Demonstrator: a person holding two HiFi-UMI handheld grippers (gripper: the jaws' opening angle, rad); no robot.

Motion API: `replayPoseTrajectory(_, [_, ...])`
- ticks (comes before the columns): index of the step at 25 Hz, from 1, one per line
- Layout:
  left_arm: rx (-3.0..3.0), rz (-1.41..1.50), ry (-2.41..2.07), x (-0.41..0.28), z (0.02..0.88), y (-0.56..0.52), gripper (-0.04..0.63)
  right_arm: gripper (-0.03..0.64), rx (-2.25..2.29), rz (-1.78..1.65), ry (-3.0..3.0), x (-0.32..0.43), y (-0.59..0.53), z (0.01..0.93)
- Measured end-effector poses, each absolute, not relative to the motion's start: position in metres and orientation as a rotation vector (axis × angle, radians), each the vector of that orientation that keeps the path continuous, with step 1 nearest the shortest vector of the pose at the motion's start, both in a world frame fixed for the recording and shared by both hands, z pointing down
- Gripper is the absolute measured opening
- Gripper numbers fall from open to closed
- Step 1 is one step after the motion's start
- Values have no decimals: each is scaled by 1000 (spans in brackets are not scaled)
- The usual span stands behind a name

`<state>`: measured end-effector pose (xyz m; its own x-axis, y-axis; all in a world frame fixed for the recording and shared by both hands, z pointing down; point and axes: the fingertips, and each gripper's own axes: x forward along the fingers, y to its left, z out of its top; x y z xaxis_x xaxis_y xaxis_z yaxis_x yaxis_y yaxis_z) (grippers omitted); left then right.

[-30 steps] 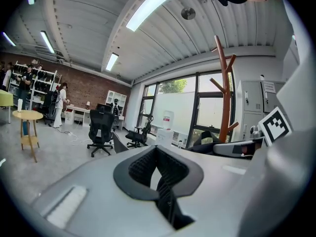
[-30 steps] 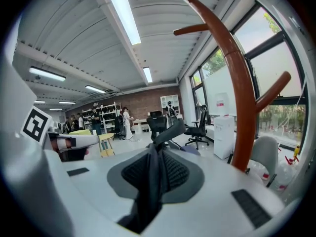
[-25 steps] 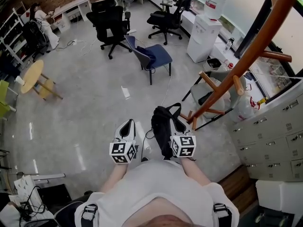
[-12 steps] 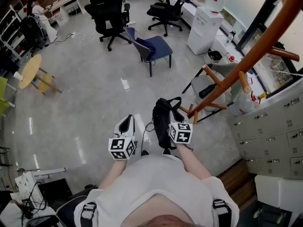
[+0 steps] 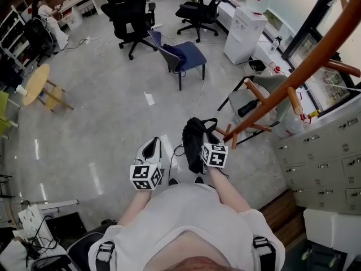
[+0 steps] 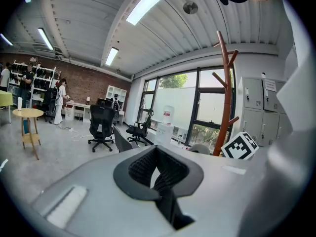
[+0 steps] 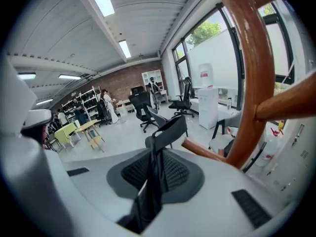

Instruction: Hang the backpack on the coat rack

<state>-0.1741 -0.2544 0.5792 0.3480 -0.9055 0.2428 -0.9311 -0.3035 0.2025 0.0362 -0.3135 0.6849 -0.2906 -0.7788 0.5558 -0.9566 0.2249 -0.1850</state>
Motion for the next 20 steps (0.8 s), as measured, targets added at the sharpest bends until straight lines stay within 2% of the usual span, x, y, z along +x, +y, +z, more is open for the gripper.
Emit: replayPoseTrajectory(20, [2346,146,-1568,-149,582,-274,11,55,1616,852,-2020,71,-310,728])
